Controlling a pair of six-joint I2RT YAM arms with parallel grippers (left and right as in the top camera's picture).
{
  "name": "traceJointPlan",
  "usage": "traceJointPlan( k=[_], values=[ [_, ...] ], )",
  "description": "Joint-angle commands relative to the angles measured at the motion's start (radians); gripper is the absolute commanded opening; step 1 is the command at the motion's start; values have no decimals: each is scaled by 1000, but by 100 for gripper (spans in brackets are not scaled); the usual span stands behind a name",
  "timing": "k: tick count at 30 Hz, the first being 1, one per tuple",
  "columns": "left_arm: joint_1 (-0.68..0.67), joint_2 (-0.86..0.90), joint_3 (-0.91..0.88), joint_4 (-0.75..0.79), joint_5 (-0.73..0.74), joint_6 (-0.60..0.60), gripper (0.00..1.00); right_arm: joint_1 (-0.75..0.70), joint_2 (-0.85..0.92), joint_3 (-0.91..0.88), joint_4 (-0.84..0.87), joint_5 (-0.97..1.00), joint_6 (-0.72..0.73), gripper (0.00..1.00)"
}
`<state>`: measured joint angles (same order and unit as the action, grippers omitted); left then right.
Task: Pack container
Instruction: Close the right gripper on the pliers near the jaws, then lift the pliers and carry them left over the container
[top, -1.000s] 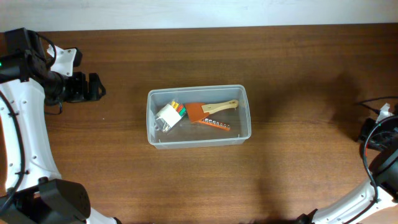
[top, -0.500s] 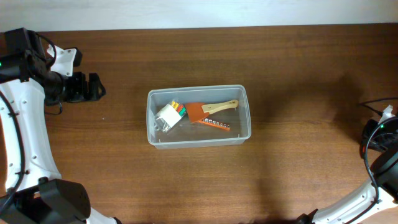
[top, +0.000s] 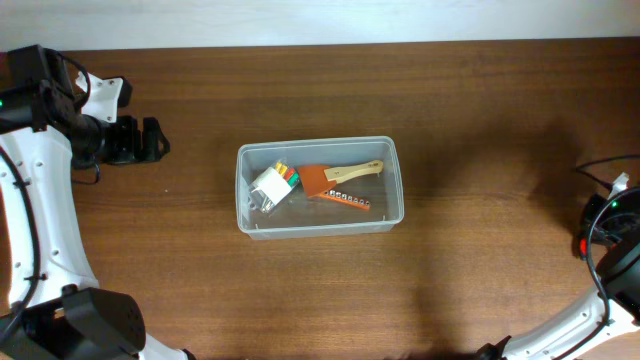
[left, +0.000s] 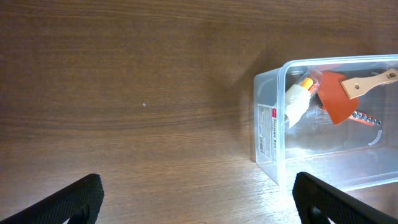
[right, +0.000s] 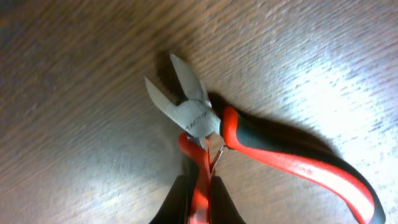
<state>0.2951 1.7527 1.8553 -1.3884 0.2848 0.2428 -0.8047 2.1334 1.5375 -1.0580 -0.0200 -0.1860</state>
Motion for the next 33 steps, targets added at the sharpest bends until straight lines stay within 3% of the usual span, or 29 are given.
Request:
traceJointPlan(
  k=[1, 12, 24, 33],
  values=[
    [5, 5, 21, 0, 15, -10, 99, -1, 6, 125, -55, -40, 9, 4],
    [5, 5, 21, 1, 15, -10, 99, 154, 5, 526, -316, -106, -10, 4],
    [5, 5, 21, 0, 15, -10, 99, 621, 5, 908, -525, -135, -257, 4],
    [5, 5, 21, 0, 15, -10, 99, 969, 5, 935, -601, -134, -361, 4]
  ],
)
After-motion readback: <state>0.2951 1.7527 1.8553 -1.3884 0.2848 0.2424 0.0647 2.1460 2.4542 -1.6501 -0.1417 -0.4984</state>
